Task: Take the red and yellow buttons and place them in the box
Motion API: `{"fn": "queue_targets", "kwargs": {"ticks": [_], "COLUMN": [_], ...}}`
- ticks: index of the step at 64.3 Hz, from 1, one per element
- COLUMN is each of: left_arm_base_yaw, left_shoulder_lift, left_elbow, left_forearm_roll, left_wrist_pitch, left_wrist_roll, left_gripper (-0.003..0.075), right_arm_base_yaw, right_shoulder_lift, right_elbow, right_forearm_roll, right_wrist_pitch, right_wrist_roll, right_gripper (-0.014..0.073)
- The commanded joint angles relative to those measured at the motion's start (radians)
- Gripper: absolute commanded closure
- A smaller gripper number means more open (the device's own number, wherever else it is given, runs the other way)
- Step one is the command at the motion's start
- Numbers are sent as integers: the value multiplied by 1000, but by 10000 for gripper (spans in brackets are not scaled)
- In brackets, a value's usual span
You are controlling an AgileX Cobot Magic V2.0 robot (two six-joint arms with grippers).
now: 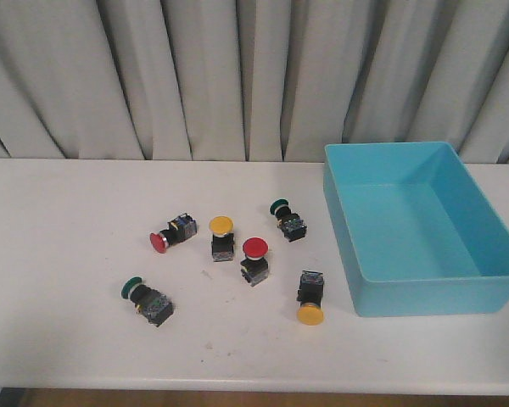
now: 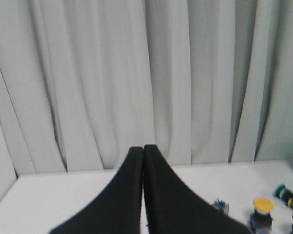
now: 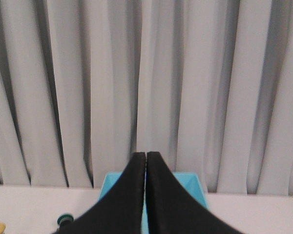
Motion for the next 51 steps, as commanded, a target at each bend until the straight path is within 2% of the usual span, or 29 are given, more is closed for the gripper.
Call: {"fn": "queue_targets", "kwargs": {"ticks": [1,16,35,38,44,51], "left_arm_base_yaw": [-5,-5,-5,-5,-5,-5], "left_shoulder_lift": [109,266,308,311,317,318], "left_elbow": [-92,-94,-94,-94,-95,-95], "left_forearm_roll": [-6,-6,-6,-6,-6,-6], "left_wrist_pitch": [28,182,176,176,172,166], "left_wrist_roll": [-6,-6,-6,-6,-6,-5], "left_gripper": [727,727,710,685,582,386], "right_arm_base_yaw": [1,1,1,1,1,1], "right_shoulder_lift": [96,296,385,389,391,391], "right_elbow": [-92,-78,-65,-65,-65,-65], "right_forearm_roll": [-6,2,-6,-12,-33,-32], "right_wrist_pitch": [23,259,290,290,290,288], "right_wrist_roll": [-9,-9,-13,-17,-27,-28], "right_gripper": [599,599,594,582,527,397]}}
